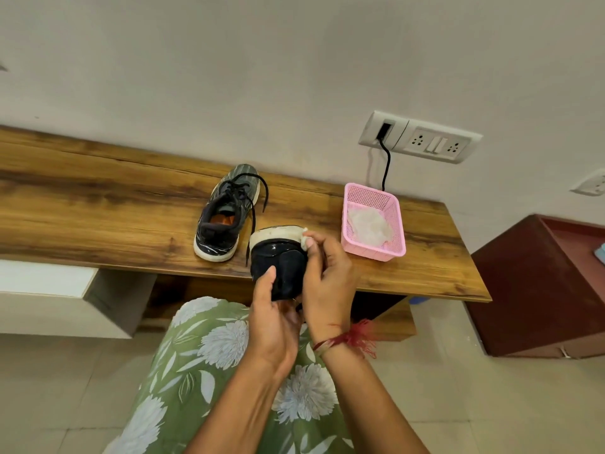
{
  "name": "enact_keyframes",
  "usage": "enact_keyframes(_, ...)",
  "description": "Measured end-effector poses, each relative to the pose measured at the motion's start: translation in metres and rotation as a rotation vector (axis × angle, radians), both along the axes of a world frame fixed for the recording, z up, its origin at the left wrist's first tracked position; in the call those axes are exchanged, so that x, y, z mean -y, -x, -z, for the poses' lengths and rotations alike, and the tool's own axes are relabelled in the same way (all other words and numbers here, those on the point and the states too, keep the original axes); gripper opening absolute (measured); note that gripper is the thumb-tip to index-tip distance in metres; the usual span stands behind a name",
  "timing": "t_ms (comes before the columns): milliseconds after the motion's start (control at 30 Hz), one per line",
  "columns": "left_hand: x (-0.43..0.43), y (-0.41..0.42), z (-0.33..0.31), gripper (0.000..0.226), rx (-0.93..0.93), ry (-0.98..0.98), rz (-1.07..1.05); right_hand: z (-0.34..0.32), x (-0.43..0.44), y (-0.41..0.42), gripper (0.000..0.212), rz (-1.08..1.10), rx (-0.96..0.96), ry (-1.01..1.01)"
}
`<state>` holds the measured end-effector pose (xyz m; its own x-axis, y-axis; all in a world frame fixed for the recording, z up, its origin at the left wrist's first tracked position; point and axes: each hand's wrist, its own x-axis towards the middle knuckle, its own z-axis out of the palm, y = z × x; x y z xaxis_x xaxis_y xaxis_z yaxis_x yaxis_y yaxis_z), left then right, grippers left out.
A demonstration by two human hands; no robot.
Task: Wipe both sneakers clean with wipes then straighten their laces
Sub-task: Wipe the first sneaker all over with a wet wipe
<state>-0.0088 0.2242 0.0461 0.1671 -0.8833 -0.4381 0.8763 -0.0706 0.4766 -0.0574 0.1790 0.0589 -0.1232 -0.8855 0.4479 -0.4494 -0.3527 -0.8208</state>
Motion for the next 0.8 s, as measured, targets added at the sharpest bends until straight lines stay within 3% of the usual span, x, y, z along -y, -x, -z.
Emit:
enact_keyframes(167,0.001,0.001,-0.005,0.034,0.024,-0.020,0.022,-0.003,0.000,-0.006,0.018,-0.060,-0.117,0.157)
enact_keyframes(433,0.000,-0.004,-0.003,0.034,0.091,-0.038,0.035,-0.014,0.011,-0.010,0.024,-0.329,-0.473,0.254)
enact_keyframes(567,-0.001,-0.003,-0.003,0.036,0.133,-0.054,0.049,-0.024,0.008,-0.016,0.022,-0.393,-0.612,0.252)
enact_keyframes(700,-0.008,0.007,-0.003,0.031,0.206,-0.102,0.114,-0.037,0.006,-0.031,0.029,-0.561,-0.946,0.127)
enact_keyframes(733,-0.011,0.010,-0.006,0.030,0.211,-0.120,0.130,-0.040,0.002,-0.032,0.030,-0.638,-0.889,0.094)
enact_keyframes(800,-0.010,0.013,-0.009,0.024,0.172,-0.100,0.123,-0.047,-0.007,-0.025,0.023,-0.633,-0.478,0.094)
